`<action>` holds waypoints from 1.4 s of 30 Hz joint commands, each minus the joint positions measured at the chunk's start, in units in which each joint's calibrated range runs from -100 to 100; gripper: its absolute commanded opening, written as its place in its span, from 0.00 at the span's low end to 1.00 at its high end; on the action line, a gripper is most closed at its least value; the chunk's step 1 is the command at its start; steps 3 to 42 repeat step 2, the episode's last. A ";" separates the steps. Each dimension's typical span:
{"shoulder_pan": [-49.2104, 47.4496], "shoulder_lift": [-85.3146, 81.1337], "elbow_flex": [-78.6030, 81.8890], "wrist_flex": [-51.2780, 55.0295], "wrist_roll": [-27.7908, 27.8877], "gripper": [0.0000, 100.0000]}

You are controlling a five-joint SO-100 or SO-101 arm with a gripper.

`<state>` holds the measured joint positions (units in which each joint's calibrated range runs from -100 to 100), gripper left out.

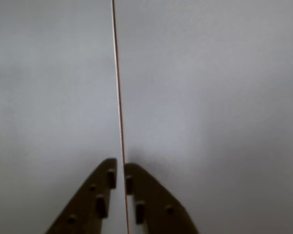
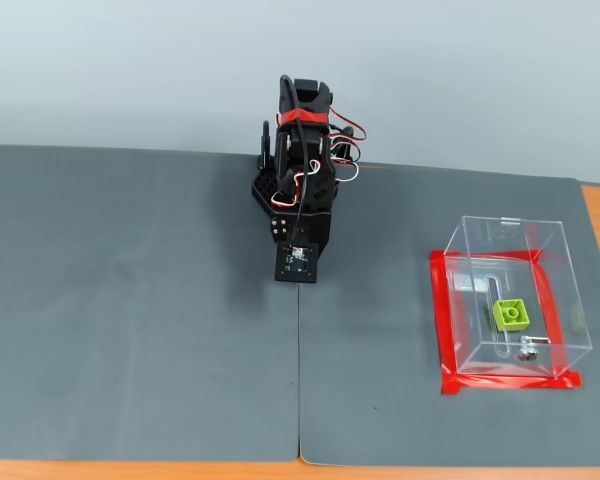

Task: Pick the green lego block and place it into the transparent box

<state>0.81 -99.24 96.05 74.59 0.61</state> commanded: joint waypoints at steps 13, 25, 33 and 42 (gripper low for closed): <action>0.12 0.00 -3.83 0.33 -0.17 0.02; 0.12 0.00 -3.83 0.33 -0.17 0.02; 0.12 0.00 -3.83 0.33 -0.17 0.02; 0.12 0.00 -3.83 0.33 -0.17 0.02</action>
